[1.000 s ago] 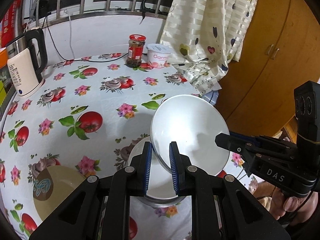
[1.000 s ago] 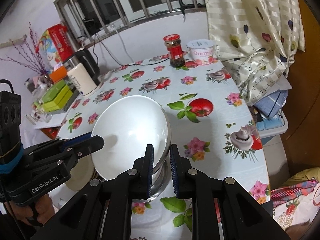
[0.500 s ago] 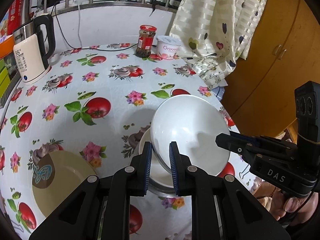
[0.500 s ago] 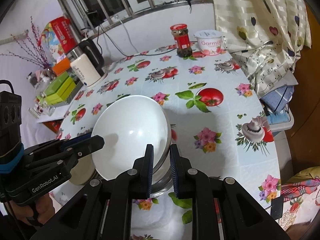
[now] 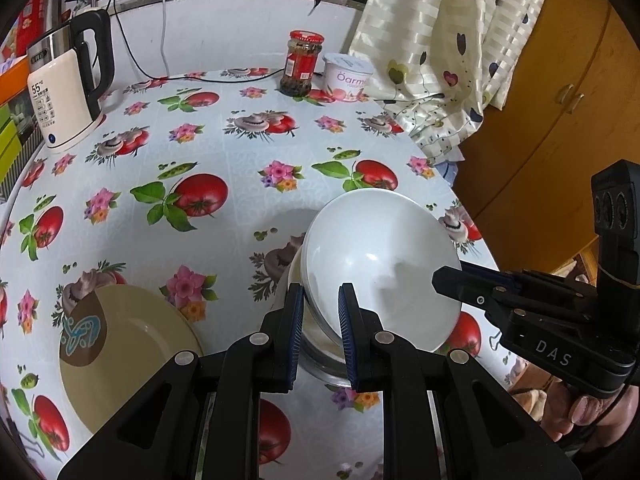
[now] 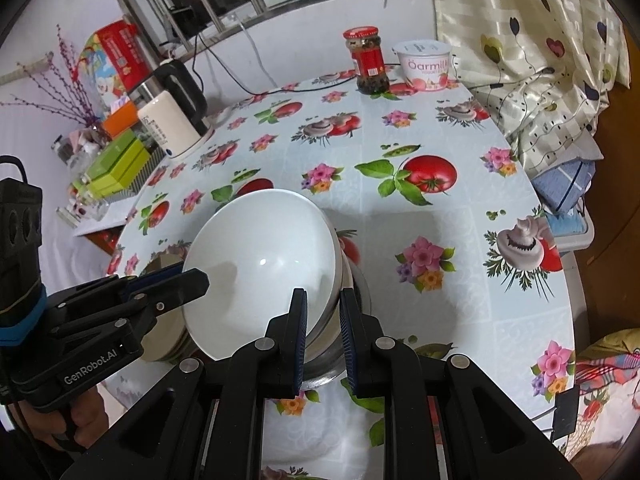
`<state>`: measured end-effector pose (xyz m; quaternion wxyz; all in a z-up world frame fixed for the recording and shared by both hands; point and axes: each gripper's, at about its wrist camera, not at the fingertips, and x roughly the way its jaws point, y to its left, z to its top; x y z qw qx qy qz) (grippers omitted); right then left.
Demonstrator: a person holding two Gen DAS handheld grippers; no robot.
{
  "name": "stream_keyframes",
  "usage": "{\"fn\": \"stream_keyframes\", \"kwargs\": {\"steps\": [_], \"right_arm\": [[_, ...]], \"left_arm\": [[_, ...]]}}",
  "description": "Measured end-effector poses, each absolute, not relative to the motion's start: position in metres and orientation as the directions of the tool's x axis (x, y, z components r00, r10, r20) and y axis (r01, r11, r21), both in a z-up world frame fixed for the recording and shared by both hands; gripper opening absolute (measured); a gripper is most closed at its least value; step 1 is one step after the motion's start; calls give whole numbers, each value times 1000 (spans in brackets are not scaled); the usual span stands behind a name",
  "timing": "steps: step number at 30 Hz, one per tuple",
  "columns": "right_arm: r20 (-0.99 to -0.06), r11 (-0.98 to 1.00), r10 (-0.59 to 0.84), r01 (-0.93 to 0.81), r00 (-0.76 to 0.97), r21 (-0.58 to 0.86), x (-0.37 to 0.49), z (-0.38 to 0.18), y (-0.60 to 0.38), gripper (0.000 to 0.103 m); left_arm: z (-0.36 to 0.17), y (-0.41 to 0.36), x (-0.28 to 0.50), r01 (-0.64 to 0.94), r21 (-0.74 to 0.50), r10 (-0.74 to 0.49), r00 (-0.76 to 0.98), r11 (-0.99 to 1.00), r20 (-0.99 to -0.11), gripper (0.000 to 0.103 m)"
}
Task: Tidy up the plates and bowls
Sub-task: 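Lower the white bowls into the steel bowl with the right gripper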
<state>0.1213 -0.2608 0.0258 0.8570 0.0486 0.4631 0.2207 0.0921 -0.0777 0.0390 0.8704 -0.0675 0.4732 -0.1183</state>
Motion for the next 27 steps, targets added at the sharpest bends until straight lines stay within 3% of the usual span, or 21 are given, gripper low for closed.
{"fn": "stream_keyframes", "kwargs": {"steps": [27], "right_arm": [[-800,896,420,-333,428,293,131,12,-257,19]], "left_arm": [[23,-74,100,128,-244,-275,478,961,-834,19]]}}
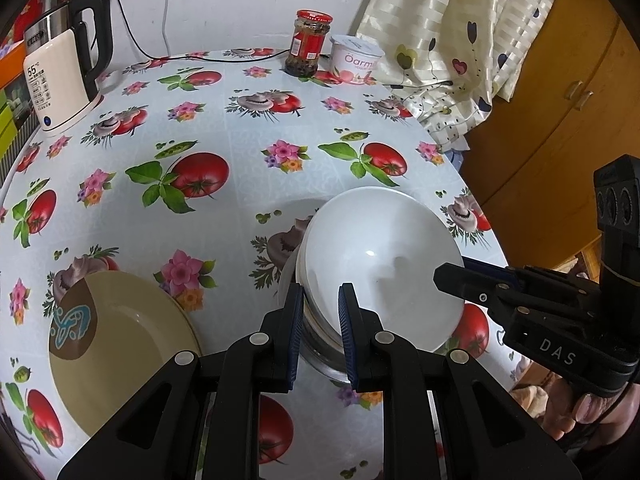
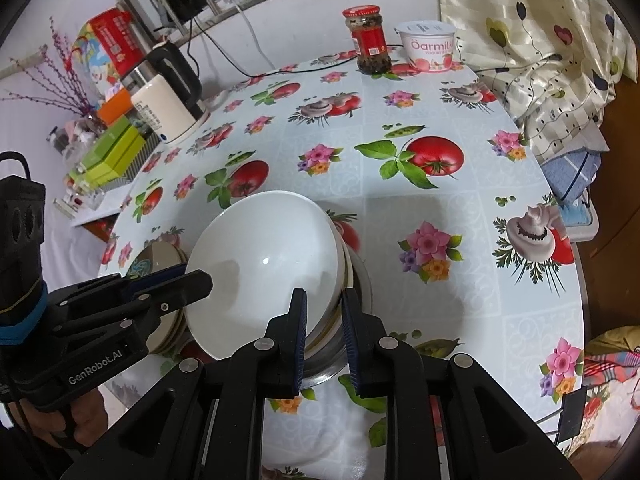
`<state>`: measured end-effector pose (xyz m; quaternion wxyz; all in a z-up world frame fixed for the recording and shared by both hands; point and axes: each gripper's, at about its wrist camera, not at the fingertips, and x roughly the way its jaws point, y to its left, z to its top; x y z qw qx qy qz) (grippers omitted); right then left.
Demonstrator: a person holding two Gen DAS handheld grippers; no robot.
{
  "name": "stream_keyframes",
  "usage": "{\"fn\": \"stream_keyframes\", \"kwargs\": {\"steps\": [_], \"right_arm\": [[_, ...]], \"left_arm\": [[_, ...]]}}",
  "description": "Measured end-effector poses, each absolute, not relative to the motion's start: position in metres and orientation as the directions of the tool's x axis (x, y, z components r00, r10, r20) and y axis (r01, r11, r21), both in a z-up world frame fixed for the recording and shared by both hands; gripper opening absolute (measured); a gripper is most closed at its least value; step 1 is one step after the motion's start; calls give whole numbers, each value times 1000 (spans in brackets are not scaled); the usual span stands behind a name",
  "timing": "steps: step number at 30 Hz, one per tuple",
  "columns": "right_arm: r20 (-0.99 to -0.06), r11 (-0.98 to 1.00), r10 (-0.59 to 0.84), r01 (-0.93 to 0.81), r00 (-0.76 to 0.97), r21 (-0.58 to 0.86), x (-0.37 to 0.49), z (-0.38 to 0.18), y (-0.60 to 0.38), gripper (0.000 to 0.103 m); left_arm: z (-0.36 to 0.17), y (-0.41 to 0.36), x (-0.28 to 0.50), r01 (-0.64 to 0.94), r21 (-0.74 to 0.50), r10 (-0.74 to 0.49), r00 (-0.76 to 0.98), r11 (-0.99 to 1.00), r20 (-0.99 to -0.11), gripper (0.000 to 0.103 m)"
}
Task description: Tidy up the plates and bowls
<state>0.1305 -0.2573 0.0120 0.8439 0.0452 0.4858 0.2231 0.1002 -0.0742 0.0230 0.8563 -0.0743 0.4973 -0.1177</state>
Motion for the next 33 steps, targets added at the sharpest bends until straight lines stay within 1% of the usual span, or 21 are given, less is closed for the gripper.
{"fn": "stream_keyframes", "kwargs": {"steps": [19,24,30,33], "right_arm": [[-786,897,420,-338,454,284,132,17,-261,19],[-787,899,415,-341,457,276,133,17,-260,17],[-789,898,415,-340,453,278,133,17,-261,16],[-783,893,429,-341,450,293,133,16,-262,16]], "left_arm": [[26,-72,100,137,-262,-295,487,955,-822,19],[25,-71,100,143,-261,-298,494,955,-817,19],[24,-70,101,143,-266,-302,496,953,-814,19],[24,-67,101,140,-288,-319,499,947,-806,19]]}}
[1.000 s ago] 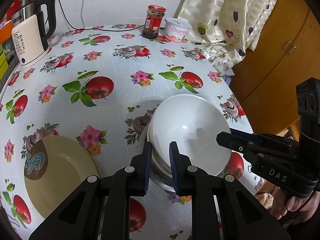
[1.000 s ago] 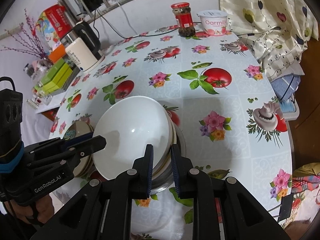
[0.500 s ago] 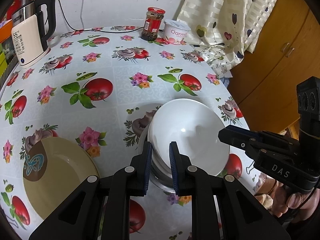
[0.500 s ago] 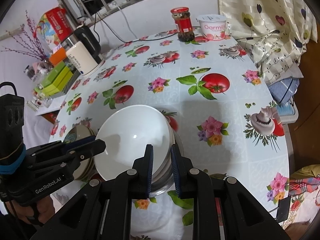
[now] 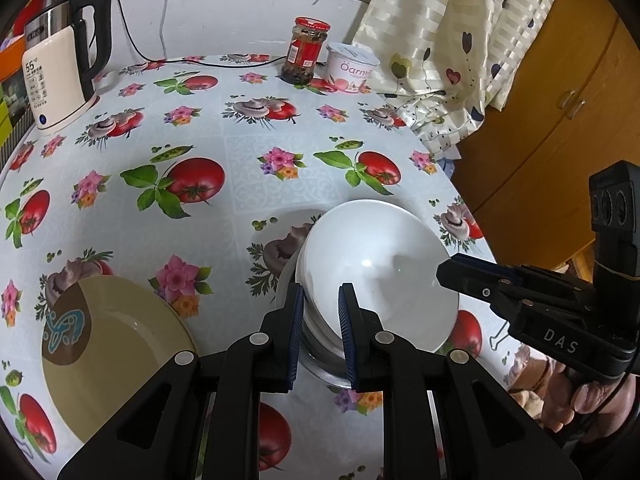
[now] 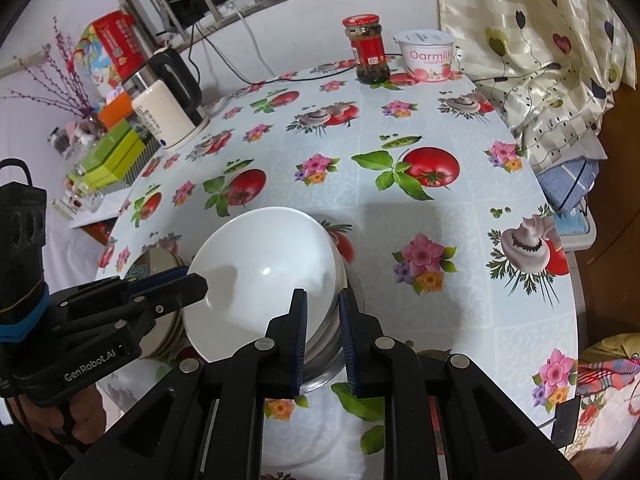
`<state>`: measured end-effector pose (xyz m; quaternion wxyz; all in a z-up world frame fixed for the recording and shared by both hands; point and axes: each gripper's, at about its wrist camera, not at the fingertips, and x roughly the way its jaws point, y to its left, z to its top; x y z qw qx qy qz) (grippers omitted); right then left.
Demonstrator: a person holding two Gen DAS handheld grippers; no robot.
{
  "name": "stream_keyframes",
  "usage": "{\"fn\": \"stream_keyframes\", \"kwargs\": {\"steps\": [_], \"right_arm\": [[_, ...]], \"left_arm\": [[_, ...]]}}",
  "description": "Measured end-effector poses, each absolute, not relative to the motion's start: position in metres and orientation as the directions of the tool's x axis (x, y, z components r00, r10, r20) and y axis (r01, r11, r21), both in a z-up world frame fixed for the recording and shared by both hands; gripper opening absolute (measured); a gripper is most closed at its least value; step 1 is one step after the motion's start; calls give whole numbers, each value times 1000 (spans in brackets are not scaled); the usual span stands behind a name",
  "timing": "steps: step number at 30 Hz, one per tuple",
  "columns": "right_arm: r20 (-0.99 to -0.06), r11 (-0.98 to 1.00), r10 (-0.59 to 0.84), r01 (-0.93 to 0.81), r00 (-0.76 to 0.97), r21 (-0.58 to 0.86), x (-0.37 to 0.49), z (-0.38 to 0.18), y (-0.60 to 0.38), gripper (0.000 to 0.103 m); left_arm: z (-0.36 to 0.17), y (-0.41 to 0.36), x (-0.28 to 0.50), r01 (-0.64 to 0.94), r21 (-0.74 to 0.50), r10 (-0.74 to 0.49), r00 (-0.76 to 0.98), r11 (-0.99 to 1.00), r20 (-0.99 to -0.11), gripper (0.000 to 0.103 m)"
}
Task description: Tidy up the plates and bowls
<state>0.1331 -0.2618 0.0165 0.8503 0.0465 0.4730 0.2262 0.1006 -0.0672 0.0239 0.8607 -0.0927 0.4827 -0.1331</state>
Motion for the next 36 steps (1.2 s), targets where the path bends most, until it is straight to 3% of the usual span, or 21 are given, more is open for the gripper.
{"fn": "stream_keyframes", "kwargs": {"steps": [13,20,31,36], "right_arm": [[-748,892,444,-319,492,320,136,26,-288,18],[-743,899,436,-283,507,335,139,19,-305,41],[-766,861,508,-252,395,441,142,-18,-315,41],[-764,845,533,-265,363,464,141,-25,-308,29]], "left_arm": [[31,-30,102,86,-349,-335,560,933,-758,19],[17,-16,105,62,-378,-349,546,924,-762,19],[-5,-16,103,74,-409,-391,484,910,-783,19],[-12,-18,103,75,-421,-407,456,904,-791,19]]}}
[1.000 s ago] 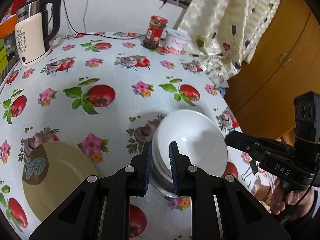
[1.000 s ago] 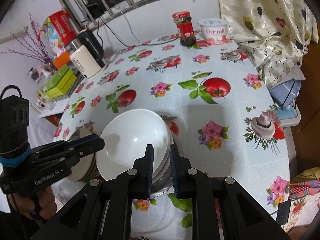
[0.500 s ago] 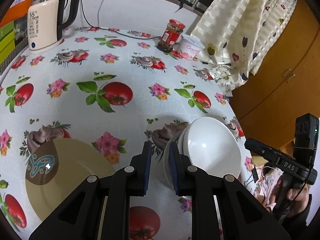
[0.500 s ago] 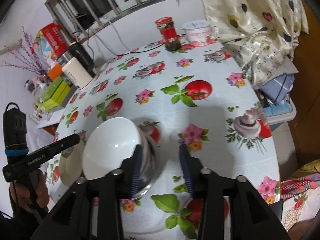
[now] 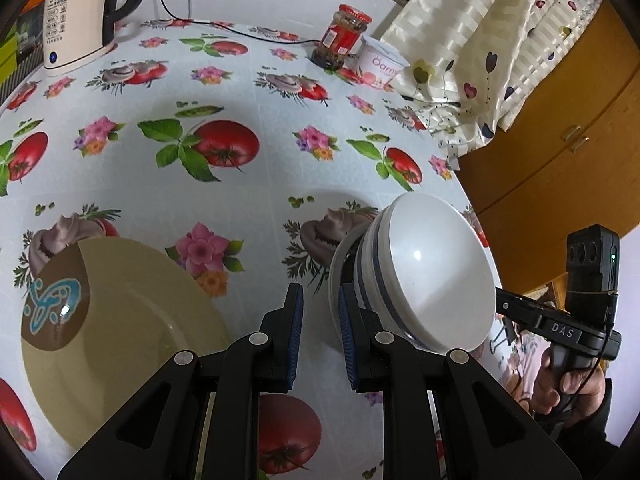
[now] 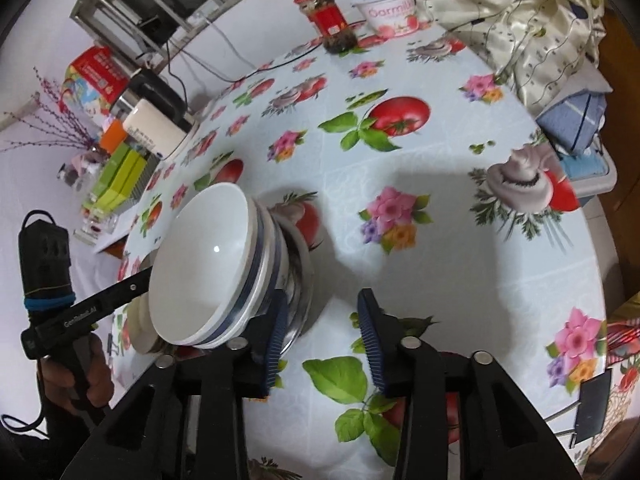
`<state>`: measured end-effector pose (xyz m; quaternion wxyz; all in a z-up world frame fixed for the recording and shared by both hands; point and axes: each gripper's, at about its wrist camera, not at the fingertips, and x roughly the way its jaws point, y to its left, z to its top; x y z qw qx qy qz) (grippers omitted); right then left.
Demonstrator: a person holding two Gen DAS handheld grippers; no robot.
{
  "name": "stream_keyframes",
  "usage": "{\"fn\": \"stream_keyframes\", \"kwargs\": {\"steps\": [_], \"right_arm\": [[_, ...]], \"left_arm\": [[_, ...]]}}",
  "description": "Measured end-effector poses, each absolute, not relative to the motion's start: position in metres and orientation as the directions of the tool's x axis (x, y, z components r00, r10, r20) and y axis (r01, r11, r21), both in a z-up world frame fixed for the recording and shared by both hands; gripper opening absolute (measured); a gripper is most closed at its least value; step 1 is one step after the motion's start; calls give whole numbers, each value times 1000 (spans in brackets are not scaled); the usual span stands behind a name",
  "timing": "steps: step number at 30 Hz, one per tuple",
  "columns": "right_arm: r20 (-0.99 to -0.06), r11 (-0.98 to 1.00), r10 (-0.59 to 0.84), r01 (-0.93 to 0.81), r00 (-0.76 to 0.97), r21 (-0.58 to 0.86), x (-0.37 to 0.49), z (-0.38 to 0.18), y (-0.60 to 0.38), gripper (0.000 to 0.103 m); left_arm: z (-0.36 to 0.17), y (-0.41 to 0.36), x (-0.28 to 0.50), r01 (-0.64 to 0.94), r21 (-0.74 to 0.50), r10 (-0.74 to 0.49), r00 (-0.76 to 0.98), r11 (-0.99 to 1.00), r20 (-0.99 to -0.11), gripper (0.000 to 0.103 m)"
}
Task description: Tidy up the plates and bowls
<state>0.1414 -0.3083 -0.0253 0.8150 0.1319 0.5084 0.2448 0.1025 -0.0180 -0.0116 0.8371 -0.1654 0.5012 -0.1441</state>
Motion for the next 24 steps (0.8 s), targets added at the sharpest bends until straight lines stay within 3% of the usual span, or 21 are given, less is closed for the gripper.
{"fn": "stream_keyframes", "kwargs": {"steps": [6,24], "right_arm": [[-769,840,540,-272,342,469,144,-31,-303,19],[-775,827,556,-294,300,480,152,-40,-292,13]], "left_arm": [[-19,-23,104,85,-438,-430,422,895,-798,19],[-32,-30,110,104,-466,-469,367,879,-803,19]]}}
